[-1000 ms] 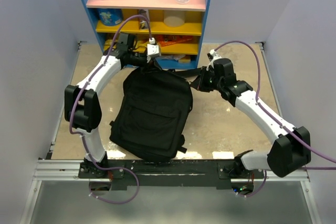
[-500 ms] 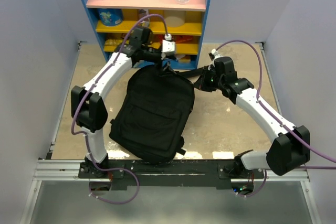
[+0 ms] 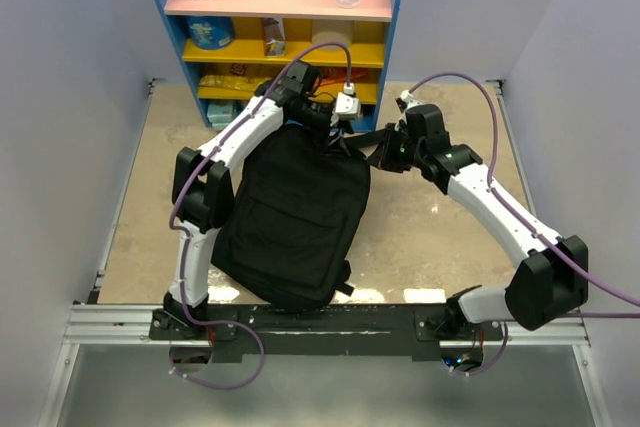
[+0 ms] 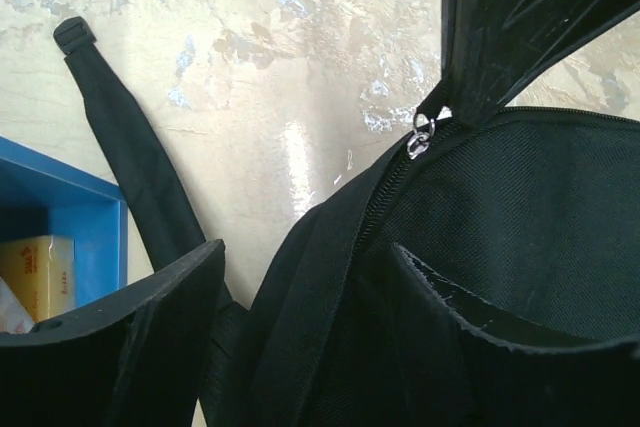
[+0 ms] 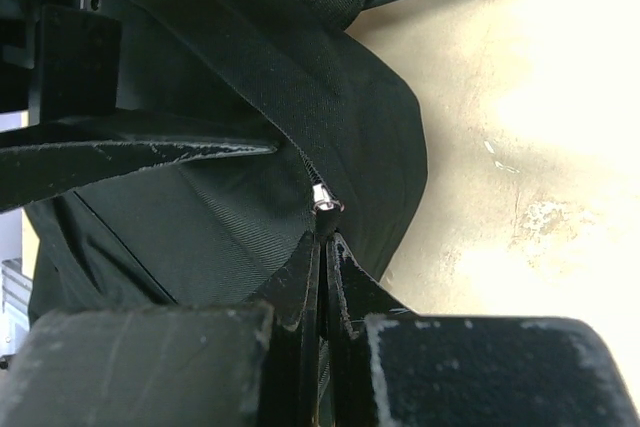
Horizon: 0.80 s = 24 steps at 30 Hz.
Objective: Pack the student bag
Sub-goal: Zip the student bag at the center of the board.
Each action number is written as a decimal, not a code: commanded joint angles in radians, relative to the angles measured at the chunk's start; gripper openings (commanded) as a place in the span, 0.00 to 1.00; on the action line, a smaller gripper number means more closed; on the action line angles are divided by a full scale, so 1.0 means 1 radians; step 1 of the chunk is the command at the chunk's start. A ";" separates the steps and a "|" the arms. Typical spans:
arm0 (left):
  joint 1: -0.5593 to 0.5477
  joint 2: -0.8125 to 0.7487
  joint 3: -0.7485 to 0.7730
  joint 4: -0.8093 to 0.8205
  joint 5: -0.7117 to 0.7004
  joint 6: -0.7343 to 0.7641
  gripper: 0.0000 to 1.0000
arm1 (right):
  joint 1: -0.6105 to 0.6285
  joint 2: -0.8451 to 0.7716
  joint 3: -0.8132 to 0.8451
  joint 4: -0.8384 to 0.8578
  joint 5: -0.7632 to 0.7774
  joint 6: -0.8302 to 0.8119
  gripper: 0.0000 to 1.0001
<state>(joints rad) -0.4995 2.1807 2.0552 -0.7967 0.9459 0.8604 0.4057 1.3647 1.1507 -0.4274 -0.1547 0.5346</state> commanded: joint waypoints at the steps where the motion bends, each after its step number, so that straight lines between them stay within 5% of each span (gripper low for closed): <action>1: -0.008 -0.009 0.049 -0.035 0.004 0.069 0.62 | 0.001 -0.013 0.060 0.022 -0.005 -0.018 0.00; 5: -0.010 -0.012 0.051 -0.004 -0.001 0.052 0.44 | 0.001 -0.018 0.061 0.016 -0.009 -0.021 0.00; 10: -0.011 -0.019 0.045 0.071 -0.022 0.003 0.00 | -0.001 -0.026 0.050 0.012 0.006 -0.027 0.00; 24: -0.002 -0.079 -0.015 0.169 -0.147 -0.026 0.00 | -0.027 -0.125 -0.051 -0.025 0.089 -0.071 0.00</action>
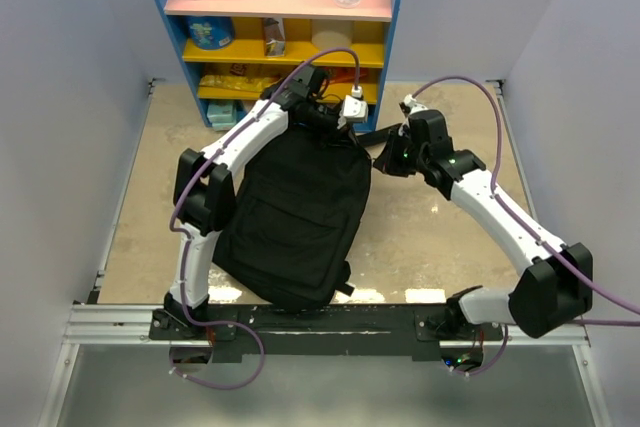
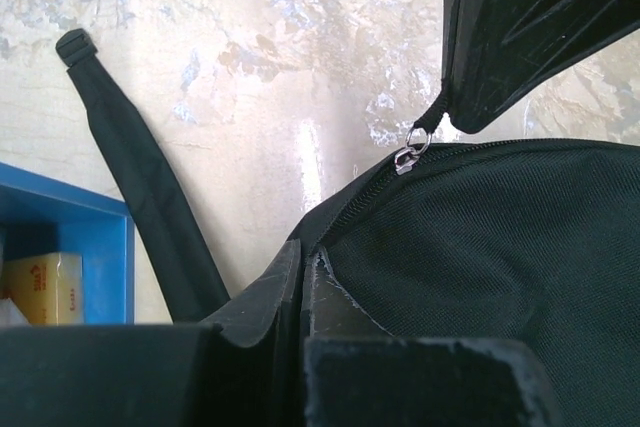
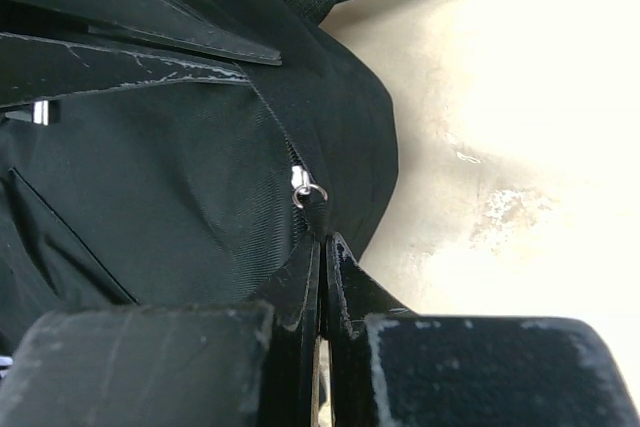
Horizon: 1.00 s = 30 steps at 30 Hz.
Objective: Pack the student bag
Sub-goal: Zip the student bag at the center of the board.
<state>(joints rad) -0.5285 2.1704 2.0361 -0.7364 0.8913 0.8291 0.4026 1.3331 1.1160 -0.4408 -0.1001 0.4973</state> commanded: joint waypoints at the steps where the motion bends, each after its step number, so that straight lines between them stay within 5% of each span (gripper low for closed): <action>1: 0.033 -0.070 0.006 0.118 -0.098 -0.011 0.00 | -0.025 -0.098 -0.022 -0.015 0.033 -0.034 0.00; 17: 0.056 -0.078 -0.059 0.154 -0.175 -0.010 0.00 | -0.030 -0.190 -0.022 -0.088 0.057 -0.059 0.00; 23: 0.042 -0.075 -0.060 0.154 -0.157 -0.030 0.28 | -0.028 -0.158 0.051 -0.096 0.076 -0.078 0.00; 30: 0.018 -0.066 -0.048 0.193 -0.144 -0.094 0.37 | -0.028 -0.097 0.180 -0.121 0.054 -0.101 0.00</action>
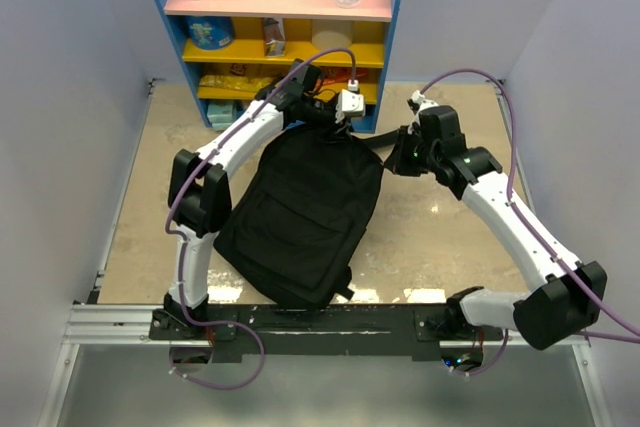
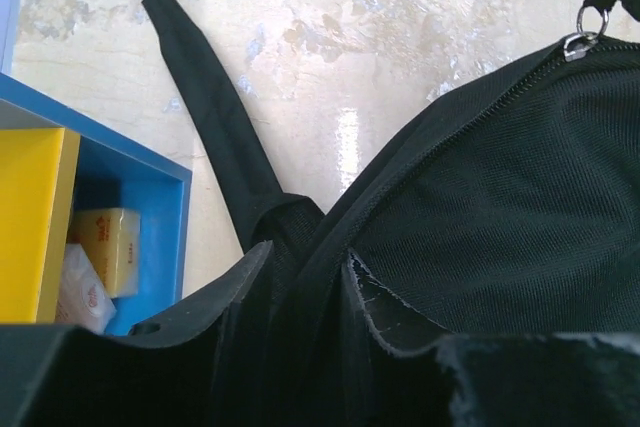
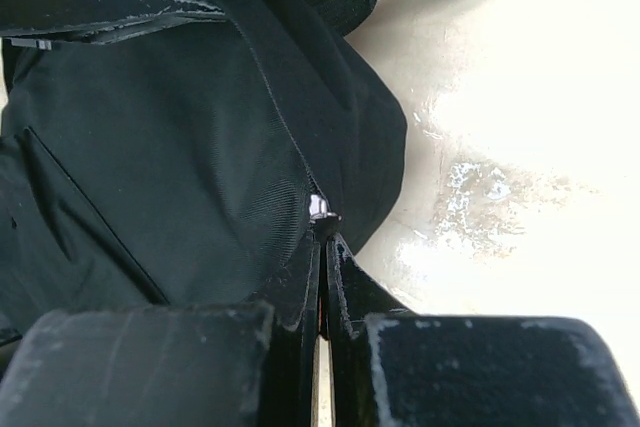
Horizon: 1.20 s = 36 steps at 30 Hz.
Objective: Pack the student bag
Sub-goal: Zip the student bag at the center of the board.
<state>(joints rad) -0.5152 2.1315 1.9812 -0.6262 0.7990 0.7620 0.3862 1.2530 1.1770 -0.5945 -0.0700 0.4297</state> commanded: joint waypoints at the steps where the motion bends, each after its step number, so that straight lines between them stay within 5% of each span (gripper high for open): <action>1: 0.004 -0.021 0.016 0.086 -0.037 -0.033 0.37 | -0.013 -0.017 0.118 0.030 0.025 -0.039 0.00; 3: 0.000 -0.013 0.030 0.082 -0.014 -0.062 0.40 | -0.013 -0.021 0.102 0.030 0.022 -0.039 0.00; 4: -0.002 -0.013 0.050 0.077 0.030 -0.073 0.53 | -0.013 -0.021 0.081 0.032 0.018 -0.039 0.00; 8: -0.005 -0.018 0.062 0.077 0.167 -0.101 0.75 | -0.013 -0.021 0.036 0.038 -0.001 -0.037 0.00; 17: -0.042 0.106 0.194 -0.131 0.278 0.111 0.78 | -0.013 -0.017 0.046 0.030 0.013 -0.029 0.00; 27: -0.077 0.165 0.246 -0.202 0.221 0.231 0.43 | -0.013 0.016 0.050 0.053 -0.004 -0.016 0.00; 32: -0.077 0.153 0.229 -0.095 0.169 0.162 0.06 | -0.012 0.046 0.038 0.088 -0.008 -0.012 0.00; 36: -0.068 0.114 0.174 0.003 0.007 0.123 0.00 | -0.012 0.101 0.041 0.120 -0.010 -0.020 0.00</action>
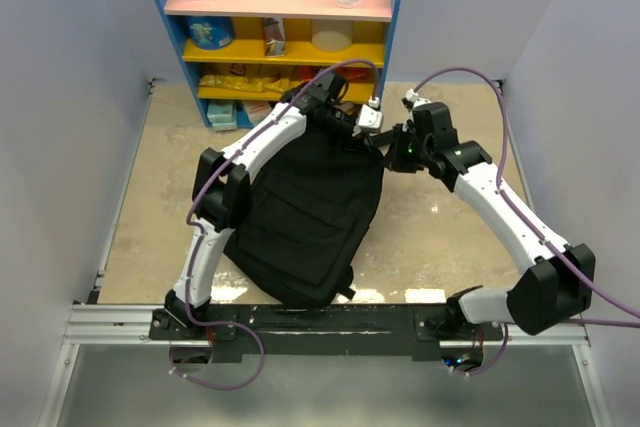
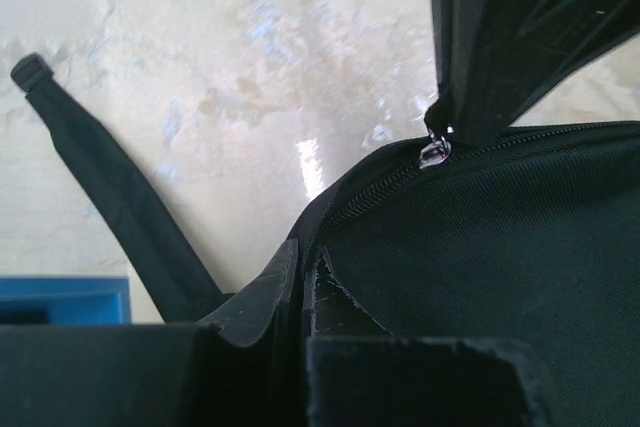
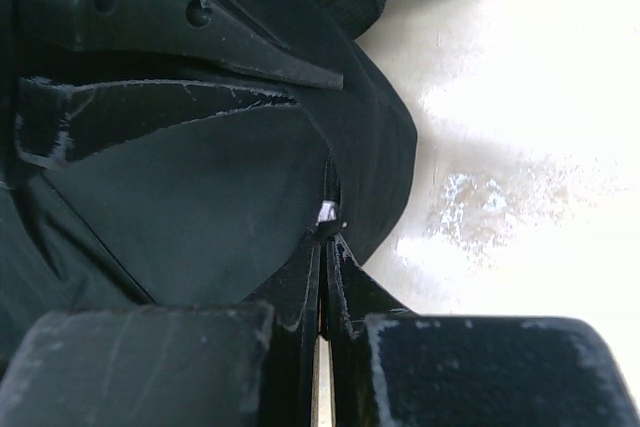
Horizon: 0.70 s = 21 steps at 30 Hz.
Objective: Pack the student bag
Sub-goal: Zip the student bag at the center of the board.
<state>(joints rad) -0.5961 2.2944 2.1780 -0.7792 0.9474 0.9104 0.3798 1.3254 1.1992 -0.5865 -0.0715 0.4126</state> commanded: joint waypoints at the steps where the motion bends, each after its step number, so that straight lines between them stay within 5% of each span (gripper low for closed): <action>1: 0.019 -0.058 -0.061 0.178 -0.172 -0.034 0.00 | -0.007 0.041 0.020 0.120 -0.005 -0.005 0.00; 6: 0.067 -0.076 -0.106 0.279 -0.326 -0.091 0.00 | -0.005 0.121 0.048 0.132 0.006 -0.021 0.00; 21: 0.125 -0.156 -0.202 0.347 -0.343 -0.110 0.00 | 0.102 0.025 -0.134 0.185 0.027 0.086 0.00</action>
<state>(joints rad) -0.5186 2.2078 1.9759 -0.5323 0.6773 0.8066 0.4561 1.4574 1.1366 -0.4046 -0.0475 0.4530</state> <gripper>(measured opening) 0.038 0.015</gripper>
